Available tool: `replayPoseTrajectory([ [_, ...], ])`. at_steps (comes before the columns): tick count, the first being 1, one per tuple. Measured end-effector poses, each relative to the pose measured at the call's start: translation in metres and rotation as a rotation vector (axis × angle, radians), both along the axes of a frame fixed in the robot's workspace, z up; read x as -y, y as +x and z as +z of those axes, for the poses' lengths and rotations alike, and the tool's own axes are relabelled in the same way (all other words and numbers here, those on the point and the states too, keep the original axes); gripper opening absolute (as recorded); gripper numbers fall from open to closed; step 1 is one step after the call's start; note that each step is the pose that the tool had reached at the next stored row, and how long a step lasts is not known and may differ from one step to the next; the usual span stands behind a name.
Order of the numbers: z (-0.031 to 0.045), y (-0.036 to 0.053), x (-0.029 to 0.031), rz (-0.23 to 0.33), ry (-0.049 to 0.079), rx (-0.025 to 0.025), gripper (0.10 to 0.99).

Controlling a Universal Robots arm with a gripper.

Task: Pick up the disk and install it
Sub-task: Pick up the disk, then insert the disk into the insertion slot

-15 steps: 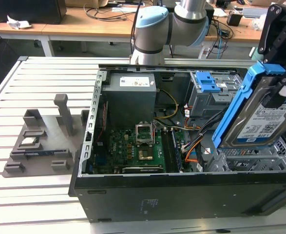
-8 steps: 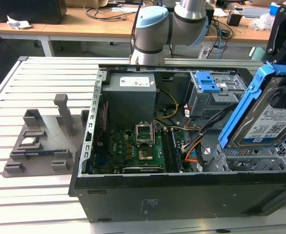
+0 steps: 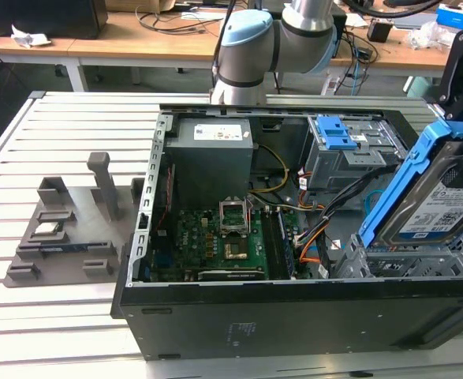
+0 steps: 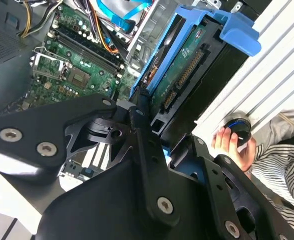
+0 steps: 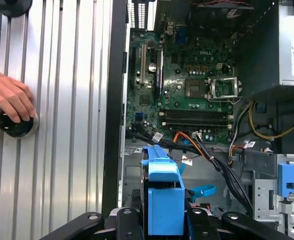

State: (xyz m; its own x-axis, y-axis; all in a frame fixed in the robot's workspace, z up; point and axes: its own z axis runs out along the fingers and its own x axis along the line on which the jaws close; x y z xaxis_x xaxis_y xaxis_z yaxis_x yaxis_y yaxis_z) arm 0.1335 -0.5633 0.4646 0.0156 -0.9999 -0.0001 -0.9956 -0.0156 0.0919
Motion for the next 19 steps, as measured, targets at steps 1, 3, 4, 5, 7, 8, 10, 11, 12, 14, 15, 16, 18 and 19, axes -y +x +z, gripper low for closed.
replayPoseTrajectory([
  [1, -0.0012, 0.0014, -0.0005, 0.000, 0.000, -0.0008, 0.365],
  [3, -0.0045, 0.0055, -0.0034, 0.000, 0.000, -0.0030, 0.365],
  [4, -0.0055, 0.0066, -0.0046, 0.000, 0.000, -0.0034, 0.365],
  [5, -0.0060, 0.0073, -0.0052, 0.000, 0.000, -0.0037, 0.365],
  [7, -0.0066, 0.0088, -0.0061, 0.000, 0.000, -0.0040, 0.365],
  [8, -0.0065, 0.0088, -0.0062, 0.000, 0.000, -0.0040, 0.365],
  [10, -0.0065, 0.0089, -0.0063, 0.000, 0.000, -0.0040, 0.365],
  [11, -0.0065, 0.0089, -0.0062, 0.000, 0.000, -0.0040, 0.365],
  [12, -0.0066, 0.0090, -0.0063, 0.000, 0.000, -0.0041, 0.365],
  [14, -0.0066, 0.0090, -0.0062, 0.000, 0.000, -0.0040, 0.365],
  [15, -0.0078, 0.0095, -0.0064, 0.000, 0.000, -0.0041, 0.365],
  [16, -0.0086, 0.0098, -0.0065, 0.000, 0.000, -0.0043, 0.365],
  [18, -0.0106, 0.0111, -0.0065, 0.000, 0.000, -0.0051, 0.365],
  [19, -0.0116, 0.0118, -0.0065, 0.000, 0.000, -0.0054, 0.365],
])
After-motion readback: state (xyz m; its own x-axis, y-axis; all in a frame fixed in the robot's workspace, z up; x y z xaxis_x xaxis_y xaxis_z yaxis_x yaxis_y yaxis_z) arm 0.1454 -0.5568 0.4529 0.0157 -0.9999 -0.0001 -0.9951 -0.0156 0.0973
